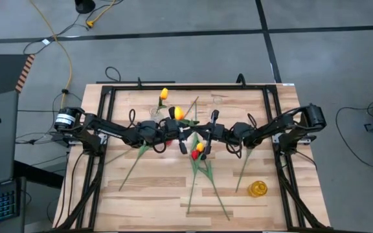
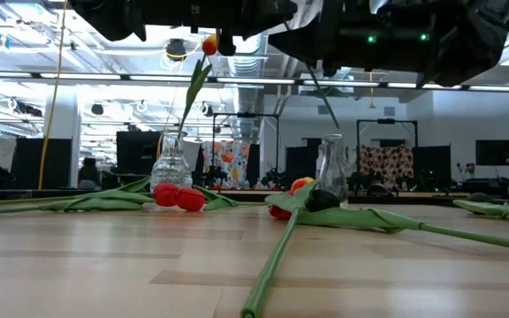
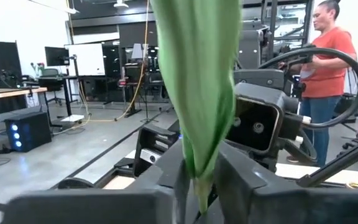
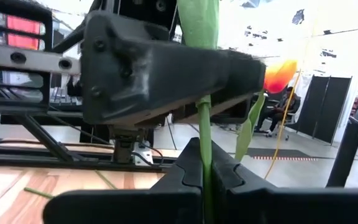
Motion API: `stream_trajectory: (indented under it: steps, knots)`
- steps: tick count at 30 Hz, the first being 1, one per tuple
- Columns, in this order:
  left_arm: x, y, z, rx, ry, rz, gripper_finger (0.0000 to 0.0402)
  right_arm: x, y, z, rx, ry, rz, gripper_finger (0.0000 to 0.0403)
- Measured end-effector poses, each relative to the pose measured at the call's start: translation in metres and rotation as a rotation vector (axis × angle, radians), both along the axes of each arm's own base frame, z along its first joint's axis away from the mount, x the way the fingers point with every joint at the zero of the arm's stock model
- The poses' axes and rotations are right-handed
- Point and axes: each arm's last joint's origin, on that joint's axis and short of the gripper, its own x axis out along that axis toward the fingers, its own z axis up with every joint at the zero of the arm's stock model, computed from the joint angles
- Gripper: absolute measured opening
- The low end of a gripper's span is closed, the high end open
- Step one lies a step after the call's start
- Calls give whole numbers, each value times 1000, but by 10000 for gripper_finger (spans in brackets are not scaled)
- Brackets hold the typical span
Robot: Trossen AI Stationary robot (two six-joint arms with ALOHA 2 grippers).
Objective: Sort flowers into vase by color
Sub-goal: Put the bottom left yellow tulip into the left transparent vase
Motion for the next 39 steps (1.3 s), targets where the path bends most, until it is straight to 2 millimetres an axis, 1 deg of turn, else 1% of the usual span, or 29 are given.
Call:
stream_trajectory:
  steps: [4, 12, 16, 21, 25, 28, 32, 39]
  knots:
    - [0, 0, 0, 1, 0, 0, 9, 0, 0, 0, 3, -3, 0, 37]
    - [0, 0, 0, -1, 5, 14, 9, 0, 0, 0, 4, -3, 0, 75]
    - [-2, 1, 1, 8, 36, 27, 3, 0, 0, 0, 28, 0, 6, 113]
    - [-11, 2, 10, 0, 87, 46, 4, 1, 0, -5, 64, 40, 11, 175]
    - [-23, 3, 21, -12, 133, 51, 4, 2, 0, -9, 65, 85, 10, 213]
    - [-35, 4, 29, -23, 180, 66, 4, 2, 0, -12, 64, 111, 10, 229]
    - [-54, 6, 43, -48, 219, 90, 4, 2, 0, -15, 65, 140, 9, 234]
    - [-91, 8, 69, -50, 223, 94, 4, 2, 0, -18, 64, 181, 6, 234]
